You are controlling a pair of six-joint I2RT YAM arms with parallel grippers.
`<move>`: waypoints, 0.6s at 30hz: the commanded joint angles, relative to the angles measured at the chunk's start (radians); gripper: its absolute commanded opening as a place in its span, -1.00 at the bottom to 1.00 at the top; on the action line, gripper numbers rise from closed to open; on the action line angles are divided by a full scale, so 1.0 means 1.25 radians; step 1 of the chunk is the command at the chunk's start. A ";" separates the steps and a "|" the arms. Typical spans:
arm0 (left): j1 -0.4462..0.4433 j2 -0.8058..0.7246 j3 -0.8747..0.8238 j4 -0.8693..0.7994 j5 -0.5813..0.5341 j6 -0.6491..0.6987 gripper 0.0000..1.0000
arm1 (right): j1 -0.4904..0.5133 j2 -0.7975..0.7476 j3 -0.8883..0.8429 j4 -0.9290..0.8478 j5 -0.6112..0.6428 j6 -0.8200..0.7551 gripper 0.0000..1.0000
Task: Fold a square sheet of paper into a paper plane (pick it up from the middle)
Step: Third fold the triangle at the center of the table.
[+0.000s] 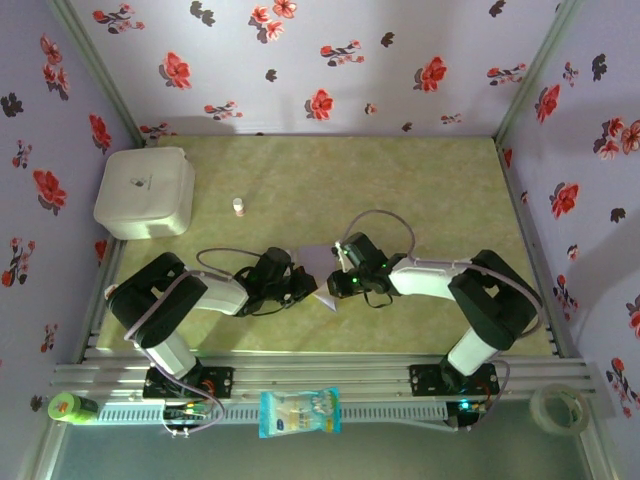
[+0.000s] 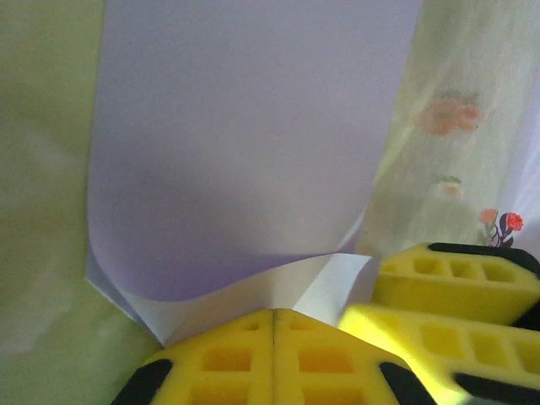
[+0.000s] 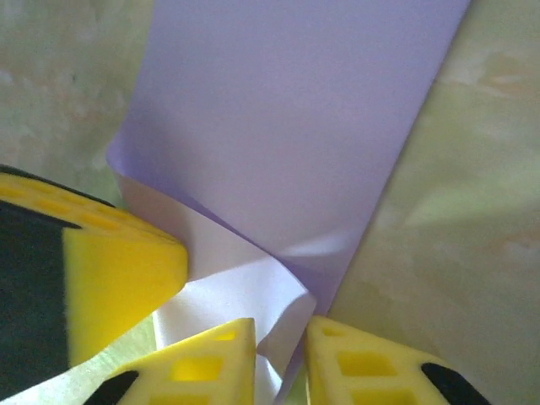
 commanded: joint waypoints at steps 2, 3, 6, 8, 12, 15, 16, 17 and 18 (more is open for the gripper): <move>-0.003 0.026 0.002 -0.071 -0.023 0.027 -1.00 | -0.018 -0.095 0.036 -0.087 0.050 0.047 -0.25; -0.003 0.025 0.003 -0.071 -0.023 0.027 -1.00 | -0.024 -0.112 0.037 -0.102 0.044 0.059 -0.20; -0.002 0.026 0.002 -0.071 -0.024 0.029 -1.00 | -0.029 -0.138 0.039 -0.114 -0.049 0.074 -0.20; -0.003 0.027 0.003 -0.069 -0.024 0.029 -1.00 | -0.028 -0.133 0.039 -0.108 -0.131 0.103 -0.33; -0.004 0.028 0.006 -0.068 -0.025 0.029 -1.00 | -0.001 -0.112 0.032 -0.073 -0.234 0.146 -0.72; -0.004 0.032 0.007 -0.066 -0.024 0.029 -1.00 | 0.025 -0.093 0.032 -0.081 -0.220 0.145 -0.87; -0.004 0.033 0.007 -0.066 -0.023 0.029 -1.00 | 0.031 -0.085 0.036 -0.087 -0.216 0.146 -0.89; -0.004 0.033 0.007 -0.065 -0.023 0.027 -1.00 | 0.036 -0.075 0.041 -0.092 -0.210 0.145 -0.90; -0.004 0.033 0.006 -0.064 -0.024 0.027 -1.00 | 0.041 -0.065 0.047 -0.098 -0.198 0.145 -0.92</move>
